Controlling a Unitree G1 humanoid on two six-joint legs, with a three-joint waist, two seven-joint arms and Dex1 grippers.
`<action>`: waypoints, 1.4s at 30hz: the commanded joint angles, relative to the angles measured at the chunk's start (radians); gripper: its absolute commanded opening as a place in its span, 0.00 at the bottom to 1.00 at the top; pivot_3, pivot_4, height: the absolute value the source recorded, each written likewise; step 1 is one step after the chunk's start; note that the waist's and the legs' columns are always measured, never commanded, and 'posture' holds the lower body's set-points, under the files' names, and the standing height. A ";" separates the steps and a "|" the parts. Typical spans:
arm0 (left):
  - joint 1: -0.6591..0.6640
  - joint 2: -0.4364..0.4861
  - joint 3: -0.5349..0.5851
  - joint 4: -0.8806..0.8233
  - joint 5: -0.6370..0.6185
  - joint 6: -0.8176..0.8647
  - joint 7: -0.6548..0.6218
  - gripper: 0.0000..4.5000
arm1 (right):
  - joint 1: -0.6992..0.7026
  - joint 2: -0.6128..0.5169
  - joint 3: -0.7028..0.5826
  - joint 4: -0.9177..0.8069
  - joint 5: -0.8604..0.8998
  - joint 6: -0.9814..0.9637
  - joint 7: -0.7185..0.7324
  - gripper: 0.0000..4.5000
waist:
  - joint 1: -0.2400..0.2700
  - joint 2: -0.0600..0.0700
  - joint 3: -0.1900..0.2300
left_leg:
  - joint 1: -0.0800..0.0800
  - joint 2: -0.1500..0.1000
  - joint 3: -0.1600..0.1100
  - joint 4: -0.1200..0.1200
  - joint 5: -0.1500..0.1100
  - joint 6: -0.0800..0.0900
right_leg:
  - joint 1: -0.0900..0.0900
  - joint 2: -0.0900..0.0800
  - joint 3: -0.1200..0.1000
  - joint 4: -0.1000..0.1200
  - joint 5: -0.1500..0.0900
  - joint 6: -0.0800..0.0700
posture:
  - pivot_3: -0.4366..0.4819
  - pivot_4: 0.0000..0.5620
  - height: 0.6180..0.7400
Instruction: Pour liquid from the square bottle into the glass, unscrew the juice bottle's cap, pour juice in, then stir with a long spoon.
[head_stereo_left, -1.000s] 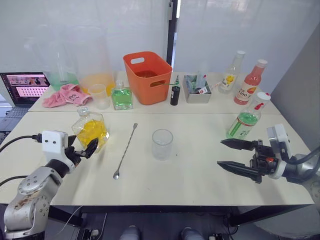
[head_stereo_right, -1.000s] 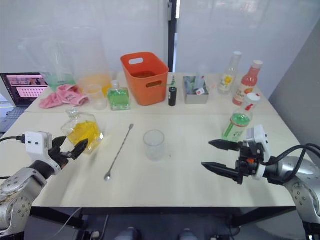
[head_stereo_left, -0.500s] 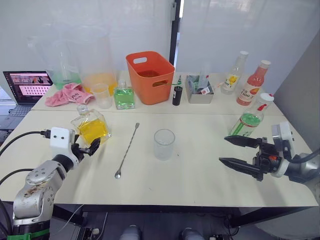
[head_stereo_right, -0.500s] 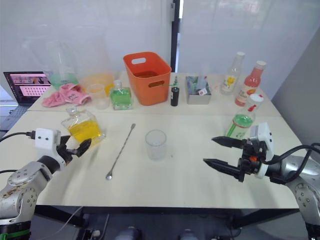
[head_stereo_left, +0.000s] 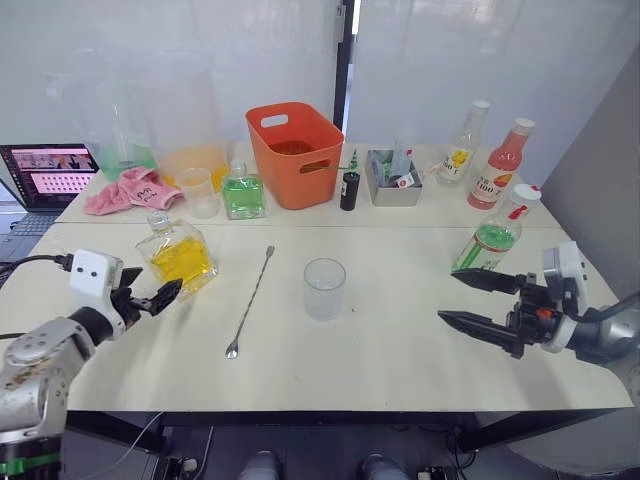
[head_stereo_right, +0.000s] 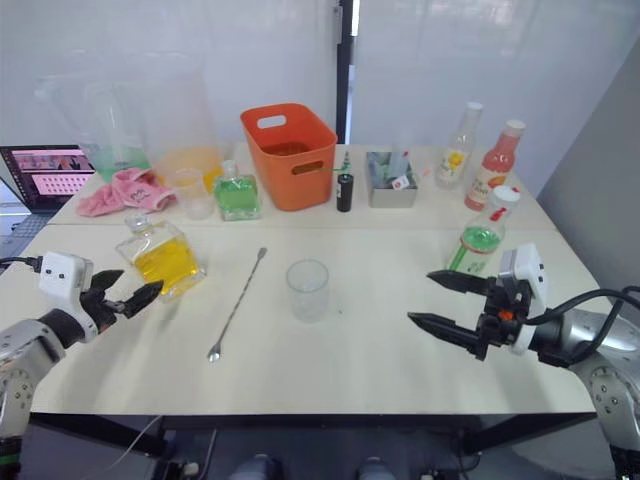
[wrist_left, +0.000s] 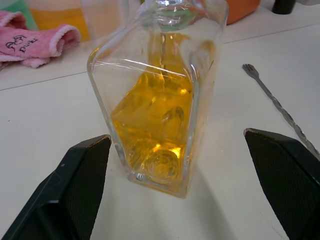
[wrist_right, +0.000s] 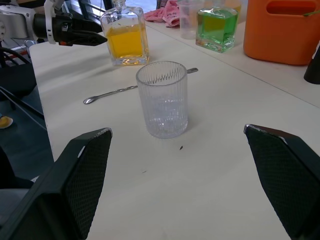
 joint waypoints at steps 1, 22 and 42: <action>-0.081 0.048 0.003 0.096 -0.003 -0.063 -0.090 1.00 | -0.001 0.004 -0.025 -0.023 0.004 -0.020 -0.013 1.00 | 0.002 0.000 0.000 | 0.000 0.000 0.000 0.000 0.000 0.000 | 0.000 0.000 0.000 0.000 0.000 0.000 | 0.48 0.27 0.99; -0.449 0.030 -0.186 0.601 0.126 -0.330 -0.336 0.62 | 0.033 0.019 -0.054 -0.061 0.007 -0.018 -0.076 1.00 | 0.002 -0.002 0.001 | -0.001 0.000 0.000 0.000 0.000 0.000 | 0.000 0.000 -0.001 0.001 0.000 0.000 | 0.48 0.27 0.99; -0.353 0.079 -0.209 0.077 -0.107 -0.191 -0.710 0.62 | -0.121 0.013 0.059 0.075 -0.050 -0.027 -0.021 1.00 | -0.004 -0.011 0.007 | -0.013 0.000 -0.001 0.003 0.000 0.000 | -0.013 0.000 -0.001 0.004 0.002 0.000 | 0.48 0.27 0.99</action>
